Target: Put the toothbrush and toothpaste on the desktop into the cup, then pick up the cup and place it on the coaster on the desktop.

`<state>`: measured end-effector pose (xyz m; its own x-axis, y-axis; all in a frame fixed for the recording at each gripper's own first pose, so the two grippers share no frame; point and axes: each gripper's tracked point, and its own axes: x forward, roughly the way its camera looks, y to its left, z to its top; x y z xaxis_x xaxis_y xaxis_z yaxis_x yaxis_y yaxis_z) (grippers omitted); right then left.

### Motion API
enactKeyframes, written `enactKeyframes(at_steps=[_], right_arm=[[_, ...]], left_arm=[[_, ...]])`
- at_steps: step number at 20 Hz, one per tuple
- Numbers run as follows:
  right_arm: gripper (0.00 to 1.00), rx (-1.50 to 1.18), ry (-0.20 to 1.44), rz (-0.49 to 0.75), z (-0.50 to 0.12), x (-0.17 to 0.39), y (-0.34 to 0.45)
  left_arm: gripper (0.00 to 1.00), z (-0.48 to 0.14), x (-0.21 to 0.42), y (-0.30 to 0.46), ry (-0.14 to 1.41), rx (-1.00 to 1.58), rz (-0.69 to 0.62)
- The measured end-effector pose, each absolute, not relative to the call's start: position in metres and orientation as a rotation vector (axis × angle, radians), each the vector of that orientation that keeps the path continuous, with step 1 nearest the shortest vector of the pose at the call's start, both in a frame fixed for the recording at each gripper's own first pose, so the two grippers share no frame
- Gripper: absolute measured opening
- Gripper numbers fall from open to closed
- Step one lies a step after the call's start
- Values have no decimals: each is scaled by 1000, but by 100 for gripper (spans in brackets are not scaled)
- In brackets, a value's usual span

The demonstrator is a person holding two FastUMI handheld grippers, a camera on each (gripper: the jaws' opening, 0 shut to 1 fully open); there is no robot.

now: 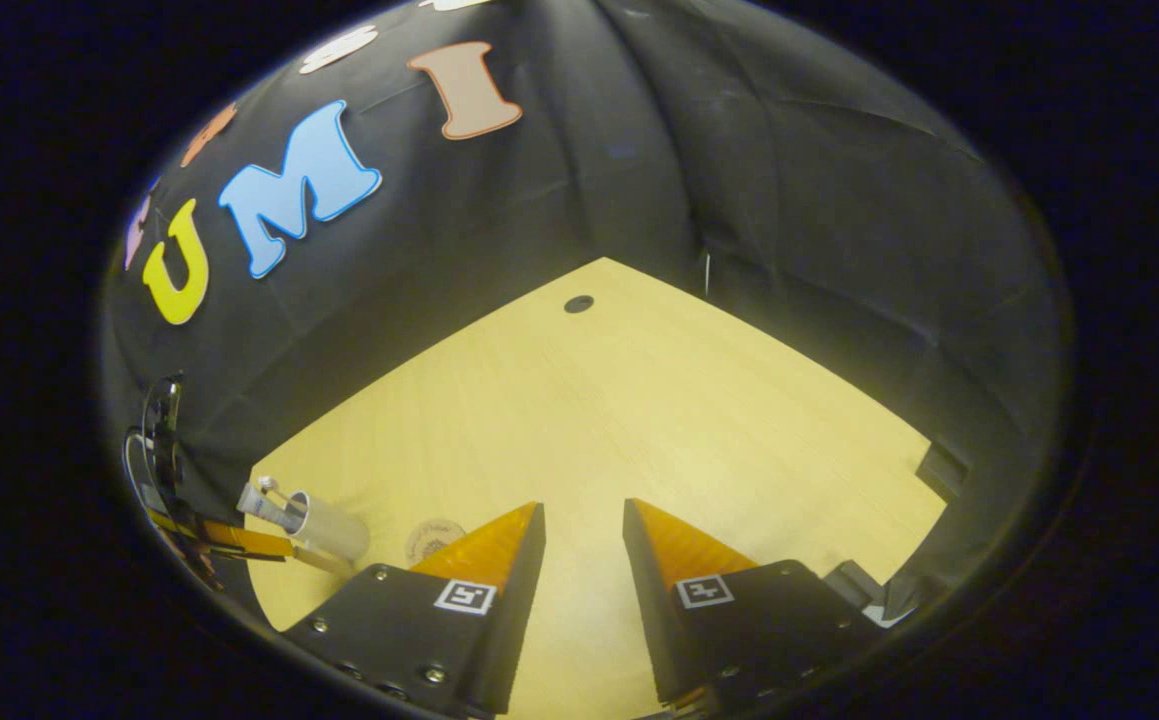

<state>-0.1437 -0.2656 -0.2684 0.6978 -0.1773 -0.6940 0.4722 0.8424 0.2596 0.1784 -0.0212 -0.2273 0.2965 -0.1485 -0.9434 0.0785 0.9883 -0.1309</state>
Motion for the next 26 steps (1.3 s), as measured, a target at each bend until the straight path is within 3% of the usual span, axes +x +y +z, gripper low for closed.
enactKeyframes(at_steps=[2, 3, 4, 5, 6, 7, 11, 26], right_arm=[[51, 455, 713, -400, -269, -153, -272], [51, 459, 717, -412, -271, -159, -276], [51, 464, 720, -422, -274, -160, -278], [51, 468, 723, -433, -275, -161, -281], [51, 472, 725, -443, -277, -161, -282], [51, 478, 727, -453, -279, -160, -285], [51, 508, 733, -472, -284, -165, -293], [51, 528, 811, -358, -312, -138, -290]], left_arm=[[57, -226, 189, -31, 1247, -35, -170], [65, -225, 193, -34, 1248, -4, -181], [67, -225, 196, -39, 1248, 18, -190], [67, -225, 198, -44, 1246, 41, -197], [60, -227, 198, -49, 1246, 55, -206], [68, -229, 199, -53, 1250, 55, -207], [55, -232, 198, -58, 1265, 68, -156], [59, -256, 204, -63, 1298, -39, 113]])
